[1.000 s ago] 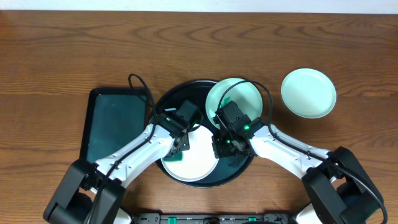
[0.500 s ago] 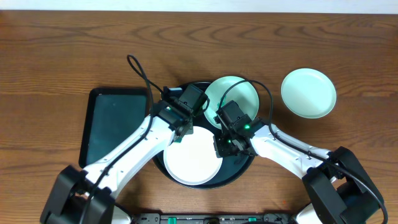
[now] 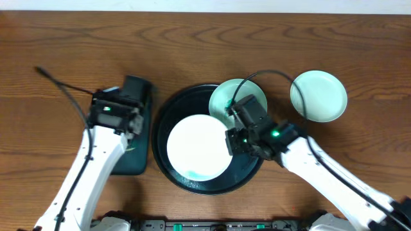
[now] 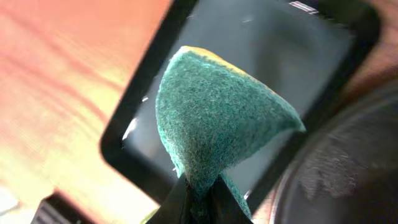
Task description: Clean dirty plates on tray and stack at the side
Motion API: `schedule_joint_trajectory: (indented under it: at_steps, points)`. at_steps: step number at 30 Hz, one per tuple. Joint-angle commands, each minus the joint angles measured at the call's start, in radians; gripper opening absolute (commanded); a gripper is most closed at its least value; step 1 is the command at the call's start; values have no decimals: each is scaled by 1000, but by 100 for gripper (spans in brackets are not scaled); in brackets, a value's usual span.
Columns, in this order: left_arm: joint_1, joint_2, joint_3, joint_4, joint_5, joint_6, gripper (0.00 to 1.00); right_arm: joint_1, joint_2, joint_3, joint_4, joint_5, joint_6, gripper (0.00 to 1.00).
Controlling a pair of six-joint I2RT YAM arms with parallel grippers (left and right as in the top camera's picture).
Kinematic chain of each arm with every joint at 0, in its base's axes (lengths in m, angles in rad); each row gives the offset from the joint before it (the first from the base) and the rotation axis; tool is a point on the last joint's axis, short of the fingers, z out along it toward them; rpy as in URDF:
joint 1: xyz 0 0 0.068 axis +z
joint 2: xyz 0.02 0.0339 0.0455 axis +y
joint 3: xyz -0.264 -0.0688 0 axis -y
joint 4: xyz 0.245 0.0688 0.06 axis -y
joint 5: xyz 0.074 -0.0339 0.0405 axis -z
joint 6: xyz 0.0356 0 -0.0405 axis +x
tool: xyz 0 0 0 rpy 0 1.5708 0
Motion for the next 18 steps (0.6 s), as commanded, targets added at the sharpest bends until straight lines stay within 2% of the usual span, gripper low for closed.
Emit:
schedule_joint_trajectory:
  at_steps: [1, 4, 7, 9, 13, 18]
  points:
    - [80, -13, 23, -29, -6, 3, 7, -6, -71, 45, -121, 150, 150, 1]
    - [106, -13, 23, -31, -2, 3, 7, -24, -92, 53, -299, 102, 335, 1]
    - [107, -13, 23, -32, -2, 3, 7, -31, -91, 52, -391, -24, 330, 1]
    - [107, -13, 23, -32, -2, 3, 7, -31, -91, 52, -419, -138, 267, 1]
    - [107, -13, 23, -32, -2, 3, 7, -29, -85, 50, -394, -419, 142, 1]
    - [107, -13, 23, -34, -2, 3, 7, -29, -85, 50, -226, -515, 91, 1]
